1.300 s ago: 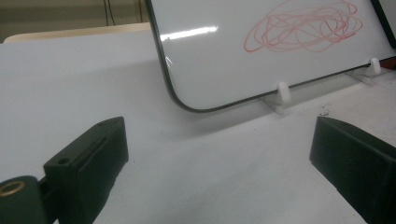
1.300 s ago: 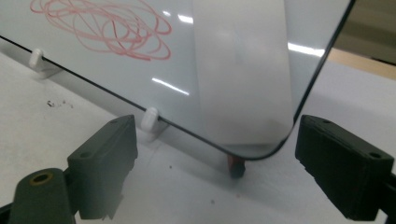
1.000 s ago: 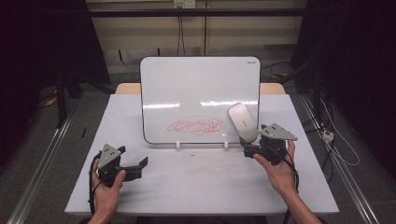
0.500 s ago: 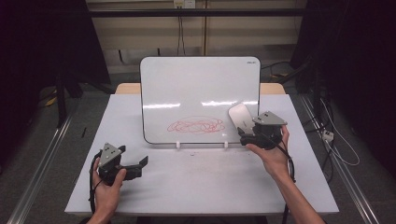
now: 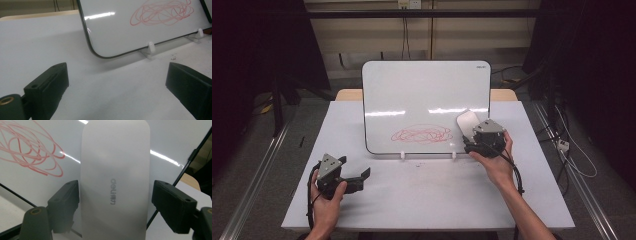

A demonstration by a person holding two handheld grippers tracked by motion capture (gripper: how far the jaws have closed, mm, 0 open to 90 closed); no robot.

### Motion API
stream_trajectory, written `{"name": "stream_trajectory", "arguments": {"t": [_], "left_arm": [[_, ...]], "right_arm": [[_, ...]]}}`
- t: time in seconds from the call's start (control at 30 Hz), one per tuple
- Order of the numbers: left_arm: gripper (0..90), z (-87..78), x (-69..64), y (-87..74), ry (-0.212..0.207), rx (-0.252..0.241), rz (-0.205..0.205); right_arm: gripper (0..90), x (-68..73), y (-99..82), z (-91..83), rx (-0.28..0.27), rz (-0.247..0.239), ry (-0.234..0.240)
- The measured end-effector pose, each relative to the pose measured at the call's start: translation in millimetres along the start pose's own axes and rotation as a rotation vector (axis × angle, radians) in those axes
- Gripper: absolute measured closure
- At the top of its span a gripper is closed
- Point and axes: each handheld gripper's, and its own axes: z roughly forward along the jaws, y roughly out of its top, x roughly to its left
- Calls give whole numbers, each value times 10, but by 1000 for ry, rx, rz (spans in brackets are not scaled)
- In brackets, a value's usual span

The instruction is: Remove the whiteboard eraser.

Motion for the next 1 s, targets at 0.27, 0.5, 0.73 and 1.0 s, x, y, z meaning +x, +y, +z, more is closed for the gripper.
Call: {"name": "stream_trajectory", "arguments": {"t": [0.27,0.5,0.73,1.0], "left_arm": [[47,-10,-25,8,3,-15,17],[47,3,-14,4,2,-3,18],[46,0,-24,5,-7,-5,14],[45,-2,-12,0,-5,-2,16]], "right_arm": [[302,34,-1,78,13,5,-10],[308,42,19,76,30,6,-18],[311,26,29,69,35,23,-8],[315,-34,41,47,35,81,40]]}}
